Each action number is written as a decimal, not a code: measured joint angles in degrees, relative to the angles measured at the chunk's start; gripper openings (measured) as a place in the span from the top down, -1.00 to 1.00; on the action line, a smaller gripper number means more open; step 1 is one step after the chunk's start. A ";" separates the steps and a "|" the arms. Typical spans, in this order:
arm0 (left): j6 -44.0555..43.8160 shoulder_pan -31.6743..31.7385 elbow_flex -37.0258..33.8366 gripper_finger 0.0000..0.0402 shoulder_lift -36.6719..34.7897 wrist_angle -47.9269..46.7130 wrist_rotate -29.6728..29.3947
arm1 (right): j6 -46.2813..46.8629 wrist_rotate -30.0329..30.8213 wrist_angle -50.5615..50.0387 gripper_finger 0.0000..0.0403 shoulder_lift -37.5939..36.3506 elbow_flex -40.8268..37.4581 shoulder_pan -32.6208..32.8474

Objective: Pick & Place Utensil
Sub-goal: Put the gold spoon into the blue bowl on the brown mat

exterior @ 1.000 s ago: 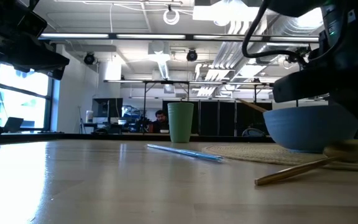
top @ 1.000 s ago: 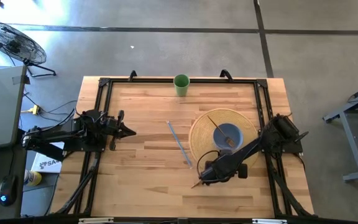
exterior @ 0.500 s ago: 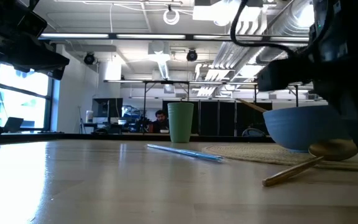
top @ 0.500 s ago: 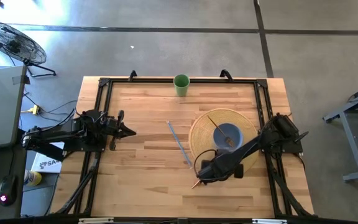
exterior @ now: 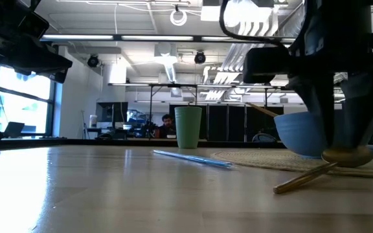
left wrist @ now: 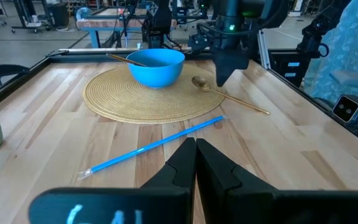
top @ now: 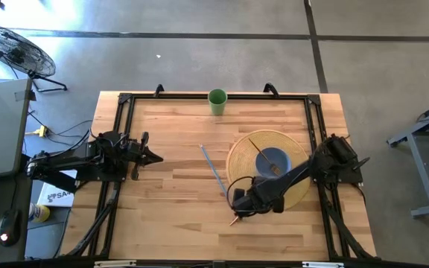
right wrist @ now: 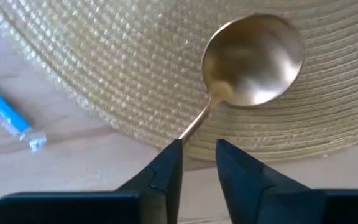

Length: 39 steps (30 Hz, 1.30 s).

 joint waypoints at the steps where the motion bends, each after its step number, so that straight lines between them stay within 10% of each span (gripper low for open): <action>1: 0.00 0.00 0.02 0.95 0.00 0.00 0.00 | 0.18 -0.60 0.11 0.51 0.26 0.00 -0.30; 25: 0.00 0.00 0.00 0.95 0.00 0.00 -0.02 | -0.07 -0.69 2.69 0.44 3.35 -0.07 -1.25; 39: -0.01 0.00 0.01 0.95 0.00 0.00 -0.01 | -1.76 -0.08 2.66 0.91 3.35 -0.07 -1.62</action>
